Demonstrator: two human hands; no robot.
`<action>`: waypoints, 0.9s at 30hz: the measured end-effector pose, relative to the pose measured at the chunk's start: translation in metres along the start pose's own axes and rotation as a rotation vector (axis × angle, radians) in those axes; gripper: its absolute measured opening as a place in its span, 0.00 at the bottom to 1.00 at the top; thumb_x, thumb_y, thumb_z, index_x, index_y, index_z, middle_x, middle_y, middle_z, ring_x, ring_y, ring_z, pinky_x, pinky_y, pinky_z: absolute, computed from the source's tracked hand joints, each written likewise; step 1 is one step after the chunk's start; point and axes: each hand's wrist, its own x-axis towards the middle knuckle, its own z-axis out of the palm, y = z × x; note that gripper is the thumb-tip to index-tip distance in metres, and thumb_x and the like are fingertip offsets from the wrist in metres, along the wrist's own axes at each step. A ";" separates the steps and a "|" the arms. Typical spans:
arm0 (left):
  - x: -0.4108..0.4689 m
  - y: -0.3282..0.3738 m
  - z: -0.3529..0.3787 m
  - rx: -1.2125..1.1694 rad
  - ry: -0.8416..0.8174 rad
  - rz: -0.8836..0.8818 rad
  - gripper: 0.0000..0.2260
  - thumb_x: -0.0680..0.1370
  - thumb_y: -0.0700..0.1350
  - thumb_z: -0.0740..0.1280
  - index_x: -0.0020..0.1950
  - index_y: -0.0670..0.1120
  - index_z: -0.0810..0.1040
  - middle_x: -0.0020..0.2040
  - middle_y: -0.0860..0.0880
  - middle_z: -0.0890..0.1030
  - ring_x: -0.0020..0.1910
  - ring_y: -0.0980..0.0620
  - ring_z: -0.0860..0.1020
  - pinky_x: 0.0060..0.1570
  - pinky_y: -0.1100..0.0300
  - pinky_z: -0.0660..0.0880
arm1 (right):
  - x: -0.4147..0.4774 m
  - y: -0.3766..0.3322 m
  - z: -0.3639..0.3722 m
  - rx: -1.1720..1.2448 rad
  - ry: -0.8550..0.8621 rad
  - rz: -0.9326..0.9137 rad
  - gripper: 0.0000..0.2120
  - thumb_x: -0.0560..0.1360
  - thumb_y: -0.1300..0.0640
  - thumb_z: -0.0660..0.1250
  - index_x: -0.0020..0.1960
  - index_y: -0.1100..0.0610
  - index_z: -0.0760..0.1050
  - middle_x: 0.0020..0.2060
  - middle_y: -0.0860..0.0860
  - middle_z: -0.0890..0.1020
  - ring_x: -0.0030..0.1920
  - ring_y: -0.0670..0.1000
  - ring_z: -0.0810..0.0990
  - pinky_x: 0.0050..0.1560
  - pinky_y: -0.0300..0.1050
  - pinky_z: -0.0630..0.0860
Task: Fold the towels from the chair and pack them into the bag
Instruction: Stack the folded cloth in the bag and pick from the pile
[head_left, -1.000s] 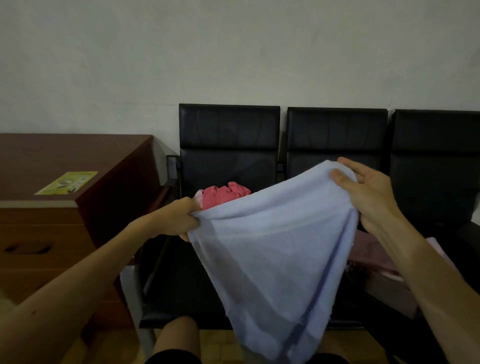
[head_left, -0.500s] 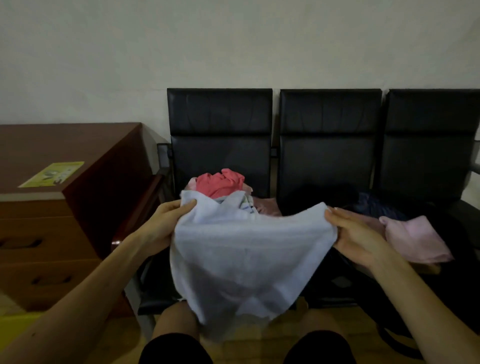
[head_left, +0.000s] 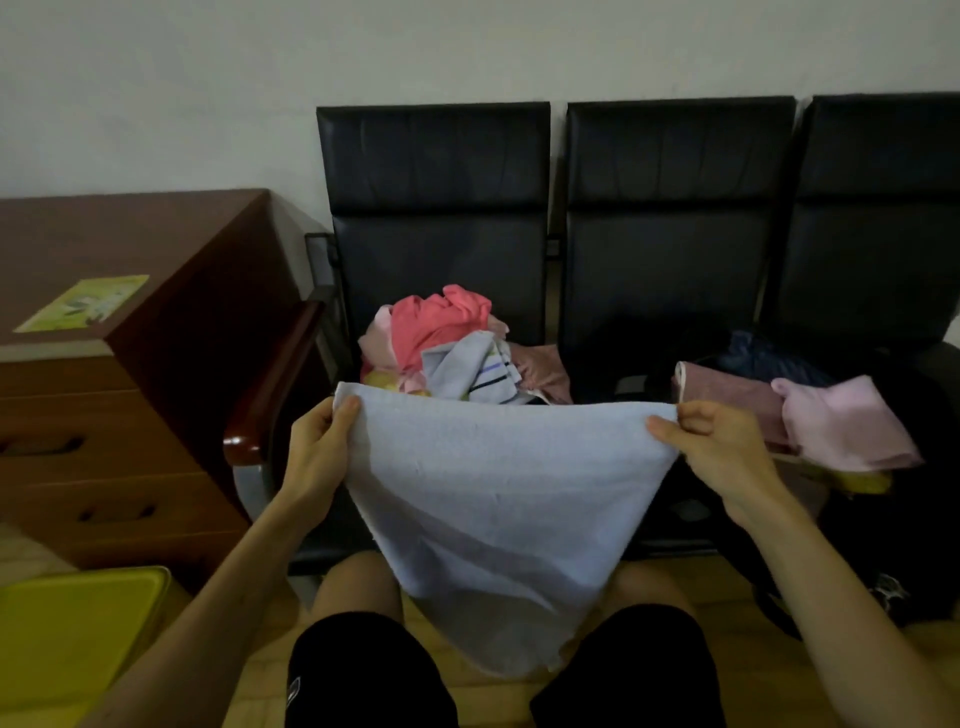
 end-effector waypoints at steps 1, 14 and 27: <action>-0.001 -0.002 0.002 -0.004 0.006 -0.002 0.17 0.84 0.51 0.61 0.49 0.37 0.77 0.48 0.35 0.77 0.42 0.46 0.75 0.43 0.54 0.73 | -0.002 0.002 0.002 0.014 0.020 0.003 0.05 0.73 0.59 0.75 0.46 0.57 0.80 0.42 0.51 0.85 0.44 0.50 0.82 0.46 0.44 0.77; -0.050 -0.021 0.044 -0.127 0.107 -0.227 0.10 0.82 0.51 0.63 0.43 0.54 0.78 0.44 0.49 0.79 0.46 0.48 0.78 0.49 0.44 0.78 | -0.058 0.016 0.061 0.208 0.149 0.158 0.02 0.75 0.60 0.72 0.45 0.57 0.80 0.42 0.56 0.85 0.43 0.51 0.82 0.45 0.46 0.79; -0.086 0.010 0.071 -0.113 -0.260 -0.079 0.09 0.81 0.44 0.66 0.46 0.47 0.85 0.39 0.46 0.83 0.39 0.47 0.81 0.37 0.61 0.77 | -0.092 0.002 0.116 0.207 0.008 0.178 0.04 0.71 0.60 0.76 0.40 0.54 0.82 0.36 0.49 0.85 0.40 0.48 0.84 0.43 0.44 0.81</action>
